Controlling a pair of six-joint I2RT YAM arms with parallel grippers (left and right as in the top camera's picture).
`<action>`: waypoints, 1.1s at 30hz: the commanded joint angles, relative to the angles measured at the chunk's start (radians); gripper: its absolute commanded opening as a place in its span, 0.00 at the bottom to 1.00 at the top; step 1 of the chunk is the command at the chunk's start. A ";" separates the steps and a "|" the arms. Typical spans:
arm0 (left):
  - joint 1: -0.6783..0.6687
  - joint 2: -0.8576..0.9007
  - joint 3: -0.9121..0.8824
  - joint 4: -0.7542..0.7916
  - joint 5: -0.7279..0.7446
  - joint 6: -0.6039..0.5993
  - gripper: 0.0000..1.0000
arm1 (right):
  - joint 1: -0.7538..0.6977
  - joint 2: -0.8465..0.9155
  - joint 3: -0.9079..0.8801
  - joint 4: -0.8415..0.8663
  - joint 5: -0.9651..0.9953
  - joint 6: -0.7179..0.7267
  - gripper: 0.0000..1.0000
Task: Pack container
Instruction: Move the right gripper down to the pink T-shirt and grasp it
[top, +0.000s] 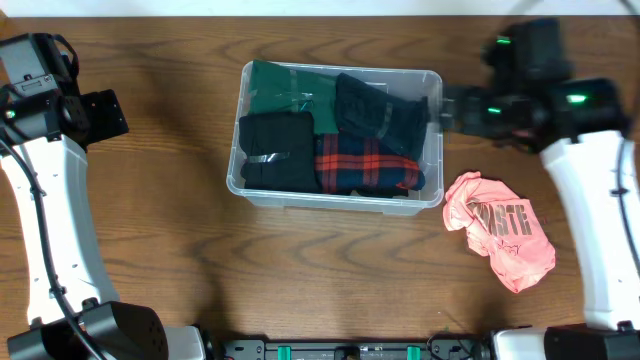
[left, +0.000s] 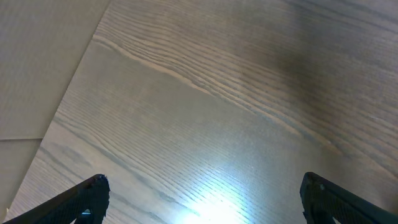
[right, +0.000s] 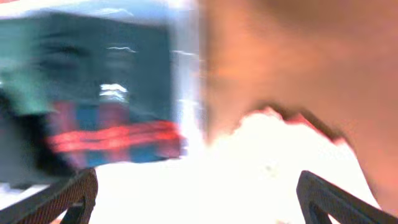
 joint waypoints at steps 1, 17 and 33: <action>0.002 0.003 -0.004 -0.002 -0.008 0.010 0.98 | -0.149 -0.017 0.002 -0.111 0.113 0.173 0.99; 0.002 0.003 -0.004 -0.002 -0.008 0.010 0.98 | -0.456 -0.072 -0.445 -0.045 0.139 0.187 0.99; 0.002 0.003 -0.004 -0.002 -0.008 0.010 0.98 | -0.458 -0.079 -0.814 0.204 0.080 0.178 0.99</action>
